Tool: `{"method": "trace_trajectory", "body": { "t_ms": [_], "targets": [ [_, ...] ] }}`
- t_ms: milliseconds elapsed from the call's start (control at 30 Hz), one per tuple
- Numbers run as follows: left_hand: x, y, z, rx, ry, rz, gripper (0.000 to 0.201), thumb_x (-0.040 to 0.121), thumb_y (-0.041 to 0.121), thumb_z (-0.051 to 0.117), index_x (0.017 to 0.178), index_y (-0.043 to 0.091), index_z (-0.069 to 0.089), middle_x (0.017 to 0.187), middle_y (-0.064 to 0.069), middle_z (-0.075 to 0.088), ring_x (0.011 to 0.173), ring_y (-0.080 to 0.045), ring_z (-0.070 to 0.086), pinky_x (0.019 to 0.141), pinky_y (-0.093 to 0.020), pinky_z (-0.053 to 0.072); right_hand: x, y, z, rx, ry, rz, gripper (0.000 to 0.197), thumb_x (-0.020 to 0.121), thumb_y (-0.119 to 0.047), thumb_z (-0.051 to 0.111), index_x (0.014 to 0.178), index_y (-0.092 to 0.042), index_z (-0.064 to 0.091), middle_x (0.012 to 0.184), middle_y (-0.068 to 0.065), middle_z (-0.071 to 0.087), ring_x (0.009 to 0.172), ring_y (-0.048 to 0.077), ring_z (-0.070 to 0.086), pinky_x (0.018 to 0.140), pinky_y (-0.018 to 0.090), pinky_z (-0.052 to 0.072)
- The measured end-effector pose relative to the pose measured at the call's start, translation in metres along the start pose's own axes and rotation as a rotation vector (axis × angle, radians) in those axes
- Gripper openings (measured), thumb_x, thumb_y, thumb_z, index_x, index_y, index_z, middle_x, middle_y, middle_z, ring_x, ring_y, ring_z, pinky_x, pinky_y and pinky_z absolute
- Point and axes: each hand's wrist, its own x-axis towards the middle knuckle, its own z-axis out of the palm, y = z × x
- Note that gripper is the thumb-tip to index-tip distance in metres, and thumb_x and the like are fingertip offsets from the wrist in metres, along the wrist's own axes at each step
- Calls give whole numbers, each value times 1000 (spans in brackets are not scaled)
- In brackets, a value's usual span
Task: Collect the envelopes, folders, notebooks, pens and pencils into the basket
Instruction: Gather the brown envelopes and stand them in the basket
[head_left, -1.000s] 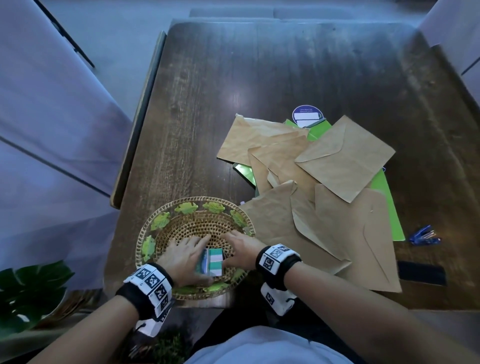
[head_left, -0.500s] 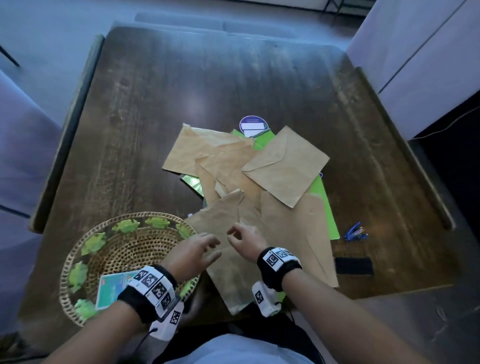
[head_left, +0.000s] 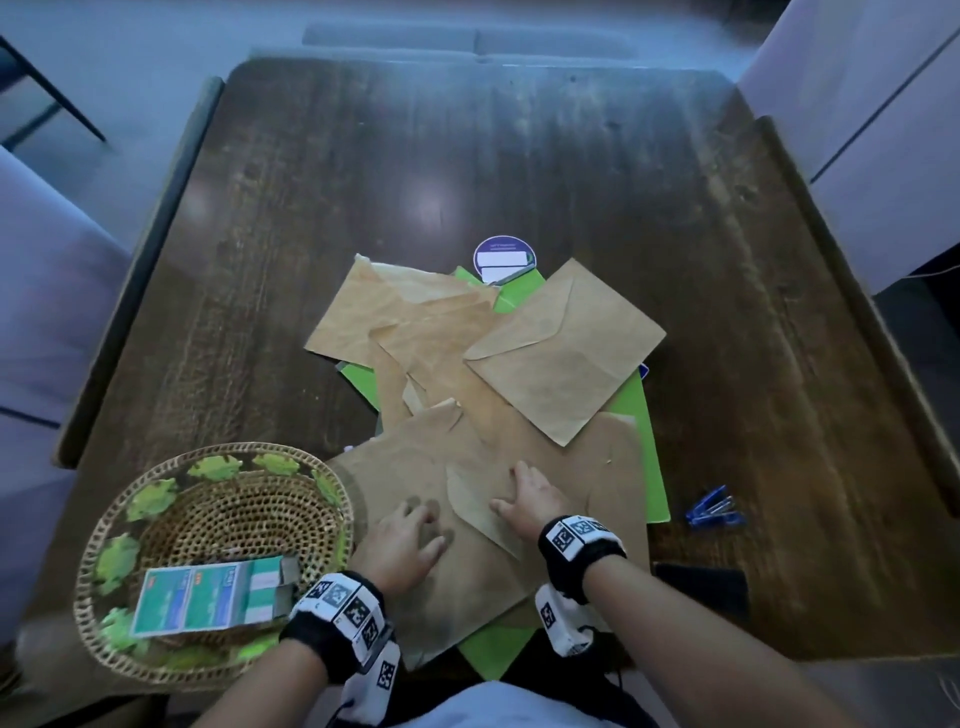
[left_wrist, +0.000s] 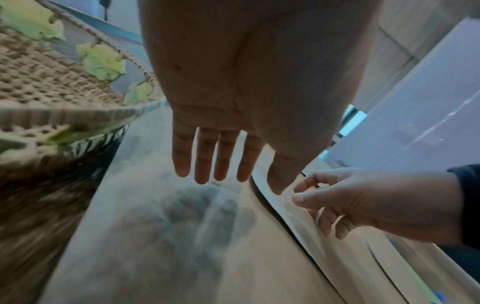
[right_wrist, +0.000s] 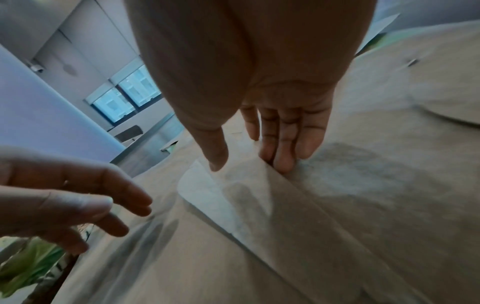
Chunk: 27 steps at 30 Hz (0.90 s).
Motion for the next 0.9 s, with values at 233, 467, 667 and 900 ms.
{"method": "trace_trajectory", "body": {
  "t_ms": [233,467,667,900],
  "targets": [
    [10,17,10,-72,33,-99,51,95,49,52,138,22,49,135,-2,51,125,-21,48,106,-35,38,19,0,-16,26,-32,-125,19,96,-23,54,112,-13,52,119,13,64,107,33,60,82,34,45],
    [41,23,-9,-230,320,-325,79,95,46,56,155,9,19,158,-19,24,146,-32,26,119,-42,24,33,45,-54,469,28,-86,51,97,-6,52,147,-12,42,139,14,54,133,30,49,110,32,36],
    [65,32,-30,-470,224,-283,56,97,34,57,145,14,34,120,-8,65,111,-27,62,86,-29,42,20,70,-81,631,20,-53,52,97,1,46,145,-18,44,134,0,54,126,18,45,107,26,33],
    [71,44,-42,-537,183,-149,29,94,16,56,124,20,57,116,-5,69,109,-25,63,91,-35,49,21,76,-70,674,-21,-7,47,80,-2,49,117,-29,62,114,3,69,109,24,63,95,44,53]
  ]
}}
